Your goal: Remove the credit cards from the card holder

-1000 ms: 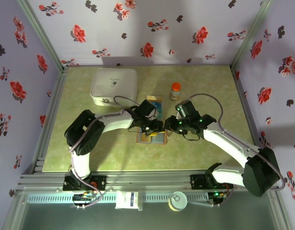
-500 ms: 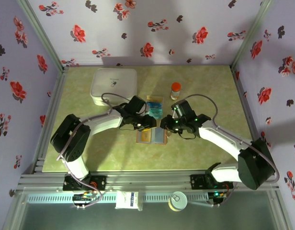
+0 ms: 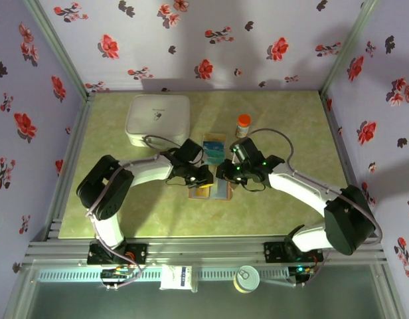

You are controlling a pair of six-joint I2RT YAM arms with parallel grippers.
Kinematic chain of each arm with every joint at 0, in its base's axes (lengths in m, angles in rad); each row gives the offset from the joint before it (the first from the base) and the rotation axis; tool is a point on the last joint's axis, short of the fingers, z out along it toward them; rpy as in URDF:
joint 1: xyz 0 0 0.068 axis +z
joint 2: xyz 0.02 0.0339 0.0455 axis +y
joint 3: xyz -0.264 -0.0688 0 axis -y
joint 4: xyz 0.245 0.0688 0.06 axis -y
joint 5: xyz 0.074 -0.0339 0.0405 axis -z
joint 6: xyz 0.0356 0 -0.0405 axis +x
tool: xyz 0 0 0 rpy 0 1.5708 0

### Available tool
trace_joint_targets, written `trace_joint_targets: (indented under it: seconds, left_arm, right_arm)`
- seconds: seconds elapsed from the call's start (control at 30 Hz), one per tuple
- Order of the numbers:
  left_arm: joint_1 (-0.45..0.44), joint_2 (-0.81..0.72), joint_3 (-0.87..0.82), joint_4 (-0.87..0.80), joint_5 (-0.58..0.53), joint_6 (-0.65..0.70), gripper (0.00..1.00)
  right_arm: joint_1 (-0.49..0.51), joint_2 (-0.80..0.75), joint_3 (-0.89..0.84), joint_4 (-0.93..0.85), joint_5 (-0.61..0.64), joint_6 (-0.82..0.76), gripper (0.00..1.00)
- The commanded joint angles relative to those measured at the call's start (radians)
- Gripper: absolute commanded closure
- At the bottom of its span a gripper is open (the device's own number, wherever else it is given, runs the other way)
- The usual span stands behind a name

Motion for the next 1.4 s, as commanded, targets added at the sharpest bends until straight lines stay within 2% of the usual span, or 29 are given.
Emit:
trace_joint_targets:
  seconds: [0.0,0.47,0.67,0.77,1.13,1.37]
  left_arm:
    - [-0.018,0.045,0.054,0.014,0.027,-0.008,0.89]
    - [-0.045,0.160,0.131,-0.092,0.001,0.010,0.92]
    - [-0.036,0.164,0.118,-0.055,-0.002,-0.005,0.91]
    - [-0.022,0.141,0.074,-0.005,0.000,-0.035,0.91]
    - [0.013,0.004,0.045,0.019,-0.006,-0.045,0.89]
    - [0.035,-0.088,0.065,-0.076,-0.043,0.010,0.87]
  right_arm:
    - [-0.002,-0.034,0.034,-0.048,0.033,-0.019,0.74]
    - [-0.015,-0.083,0.003,-0.064,0.039,-0.019,0.74]
    - [-0.015,-0.088,-0.011,-0.060,0.037,-0.014,0.74]
    - [-0.015,-0.084,-0.011,-0.059,0.035,-0.012,0.74]
    - [-0.014,-0.070,-0.015,-0.038,0.019,0.000,0.74]
    - [-0.001,-0.022,0.007,-0.001,-0.008,0.012,0.76]
